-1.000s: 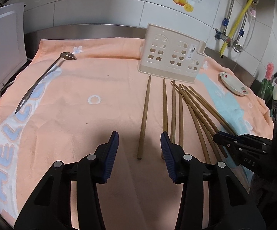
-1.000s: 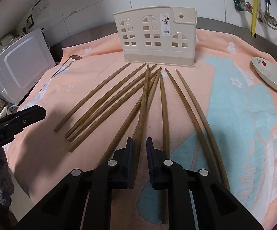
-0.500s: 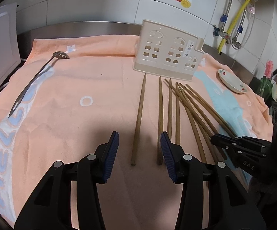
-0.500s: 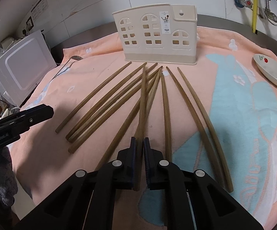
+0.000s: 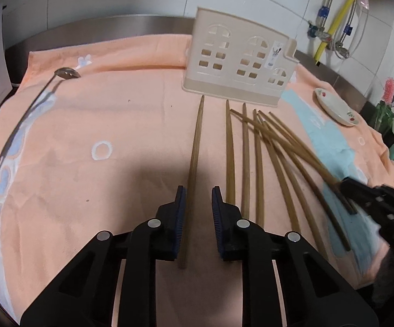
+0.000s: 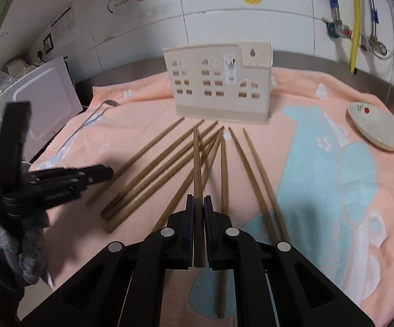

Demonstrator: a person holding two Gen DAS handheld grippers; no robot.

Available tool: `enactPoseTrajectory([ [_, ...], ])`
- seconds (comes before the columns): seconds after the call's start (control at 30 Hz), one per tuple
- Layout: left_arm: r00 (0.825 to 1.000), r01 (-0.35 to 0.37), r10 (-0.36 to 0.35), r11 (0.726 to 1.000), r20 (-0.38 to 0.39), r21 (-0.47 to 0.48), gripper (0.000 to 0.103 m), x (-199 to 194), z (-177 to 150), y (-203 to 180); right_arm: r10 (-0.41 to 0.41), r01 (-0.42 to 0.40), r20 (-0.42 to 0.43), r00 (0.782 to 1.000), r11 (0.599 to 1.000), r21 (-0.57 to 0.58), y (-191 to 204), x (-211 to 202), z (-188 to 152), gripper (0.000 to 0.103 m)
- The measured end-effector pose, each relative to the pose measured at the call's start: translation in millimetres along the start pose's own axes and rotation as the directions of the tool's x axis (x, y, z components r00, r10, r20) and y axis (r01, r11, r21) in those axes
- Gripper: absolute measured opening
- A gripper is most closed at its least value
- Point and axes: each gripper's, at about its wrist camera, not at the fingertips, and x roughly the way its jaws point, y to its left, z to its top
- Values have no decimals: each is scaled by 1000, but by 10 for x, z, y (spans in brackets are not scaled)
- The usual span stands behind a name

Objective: Organize utensils
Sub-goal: 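Lower the left tool onto a wooden chopstick and close it while the right tool grasps another, then lift the left tool's chopstick upright toward the cream holder while the right tool lifts its own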

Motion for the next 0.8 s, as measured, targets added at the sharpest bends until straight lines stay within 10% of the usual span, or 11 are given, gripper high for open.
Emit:
enactPoseTrajectory([
  [0.8, 999, -27, 27, 1000, -37, 1, 6, 120, 57, 5, -1, 8, 113, 994, 998, -60, 72, -362, 402, 7],
])
